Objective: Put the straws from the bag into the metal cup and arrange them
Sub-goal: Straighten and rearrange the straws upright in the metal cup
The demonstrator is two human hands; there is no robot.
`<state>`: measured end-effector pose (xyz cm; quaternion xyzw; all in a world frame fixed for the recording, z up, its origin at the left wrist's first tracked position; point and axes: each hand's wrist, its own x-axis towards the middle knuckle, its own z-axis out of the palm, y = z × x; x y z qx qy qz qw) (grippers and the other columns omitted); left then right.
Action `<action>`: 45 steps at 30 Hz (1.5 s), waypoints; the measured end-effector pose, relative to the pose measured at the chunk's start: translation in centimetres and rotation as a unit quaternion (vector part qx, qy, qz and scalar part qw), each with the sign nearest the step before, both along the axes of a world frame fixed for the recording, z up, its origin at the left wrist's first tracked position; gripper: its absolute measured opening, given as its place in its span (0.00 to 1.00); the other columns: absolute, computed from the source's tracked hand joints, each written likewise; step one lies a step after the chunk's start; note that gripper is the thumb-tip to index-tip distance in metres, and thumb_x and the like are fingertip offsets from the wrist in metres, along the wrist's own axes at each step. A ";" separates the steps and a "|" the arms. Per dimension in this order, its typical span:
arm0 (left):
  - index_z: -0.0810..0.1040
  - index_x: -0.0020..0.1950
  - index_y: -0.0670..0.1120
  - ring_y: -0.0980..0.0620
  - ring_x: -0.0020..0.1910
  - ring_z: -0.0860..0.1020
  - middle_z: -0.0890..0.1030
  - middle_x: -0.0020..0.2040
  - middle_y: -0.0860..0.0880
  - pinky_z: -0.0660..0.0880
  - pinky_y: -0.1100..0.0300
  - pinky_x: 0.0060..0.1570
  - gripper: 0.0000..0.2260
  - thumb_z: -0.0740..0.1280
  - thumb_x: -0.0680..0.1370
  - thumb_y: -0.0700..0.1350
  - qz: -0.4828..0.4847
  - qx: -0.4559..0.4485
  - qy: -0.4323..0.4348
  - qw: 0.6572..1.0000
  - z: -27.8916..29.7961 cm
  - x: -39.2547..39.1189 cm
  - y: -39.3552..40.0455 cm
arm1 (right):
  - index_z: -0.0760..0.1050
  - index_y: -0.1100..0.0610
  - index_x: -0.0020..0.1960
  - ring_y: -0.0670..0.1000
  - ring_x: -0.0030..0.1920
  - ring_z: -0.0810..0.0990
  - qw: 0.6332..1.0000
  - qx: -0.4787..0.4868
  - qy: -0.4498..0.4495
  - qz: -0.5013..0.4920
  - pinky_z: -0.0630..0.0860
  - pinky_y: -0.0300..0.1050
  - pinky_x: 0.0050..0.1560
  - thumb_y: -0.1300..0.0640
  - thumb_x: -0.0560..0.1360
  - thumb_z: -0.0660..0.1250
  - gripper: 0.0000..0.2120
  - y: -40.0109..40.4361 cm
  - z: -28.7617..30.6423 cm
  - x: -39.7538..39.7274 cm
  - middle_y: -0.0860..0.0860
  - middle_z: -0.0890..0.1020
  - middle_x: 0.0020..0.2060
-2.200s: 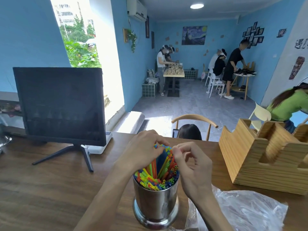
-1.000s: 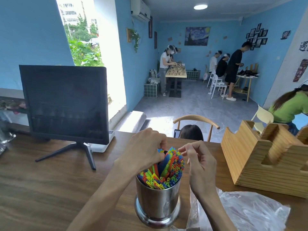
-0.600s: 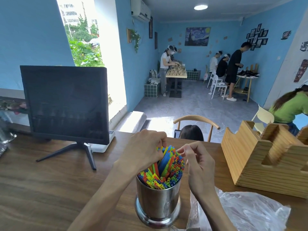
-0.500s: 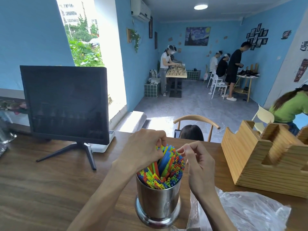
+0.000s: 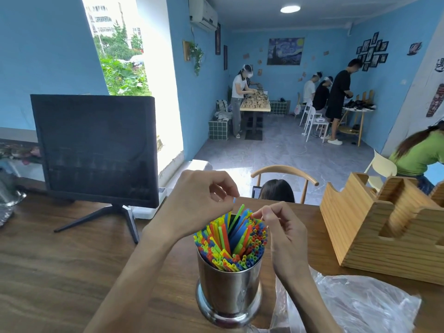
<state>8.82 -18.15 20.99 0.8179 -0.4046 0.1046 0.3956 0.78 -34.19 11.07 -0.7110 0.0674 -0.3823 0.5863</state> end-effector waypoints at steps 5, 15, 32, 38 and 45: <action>0.87 0.46 0.52 0.60 0.41 0.83 0.84 0.40 0.59 0.79 0.69 0.40 0.10 0.75 0.72 0.37 -0.011 -0.035 -0.036 0.999 -0.3 0.1 -0.1 | 0.79 0.54 0.42 0.48 0.42 0.81 1.000 -0.012 0.014 -0.001 0.78 0.48 0.43 0.37 0.74 0.61 0.21 0.1 0.0 0.0 0.48 0.82 0.38; 0.84 0.52 0.56 0.56 0.46 0.83 0.84 0.48 0.58 0.77 0.69 0.45 0.08 0.72 0.77 0.44 -0.042 -0.241 -0.101 0.964 3.8 -1.9 2.0 | 0.72 0.33 0.70 0.43 0.72 0.71 0.988 -0.114 0.064 0.081 0.70 0.55 0.72 0.42 0.78 0.68 0.20 0.4 0.5 -0.4 0.34 0.77 0.67; 0.86 0.52 0.49 0.52 0.40 0.84 0.87 0.41 0.54 0.81 0.63 0.45 0.08 0.72 0.77 0.37 0.058 -0.392 0.075 0.915 -0.2 0.5 3.4 | 0.88 0.53 0.49 0.50 0.37 0.85 0.957 0.209 -0.047 0.195 0.78 0.37 0.34 0.36 0.56 0.84 0.29 -1.2 3.4 -1.9 0.58 0.87 0.44; 0.87 0.47 0.51 0.54 0.40 0.85 0.87 0.39 0.51 0.81 0.64 0.41 0.09 0.74 0.74 0.36 0.058 -0.321 0.206 0.923 -3.3 0.2 2.4 | 0.79 0.57 0.52 0.57 0.46 0.88 0.898 0.382 -0.103 0.192 0.84 0.41 0.41 0.56 0.74 0.70 0.09 -1.3 4.2 -1.9 0.57 0.87 0.49; 0.87 0.46 0.56 0.62 0.44 0.82 0.86 0.42 0.58 0.73 0.74 0.41 0.05 0.76 0.75 0.45 0.056 -0.072 0.218 0.972 -4.8 0.6 2.6 | 0.75 0.53 0.51 0.48 0.41 0.82 0.994 0.073 -0.082 0.009 0.74 0.40 0.44 0.60 0.83 0.63 0.04 -1.7 6.1 -0.6 0.51 0.88 0.43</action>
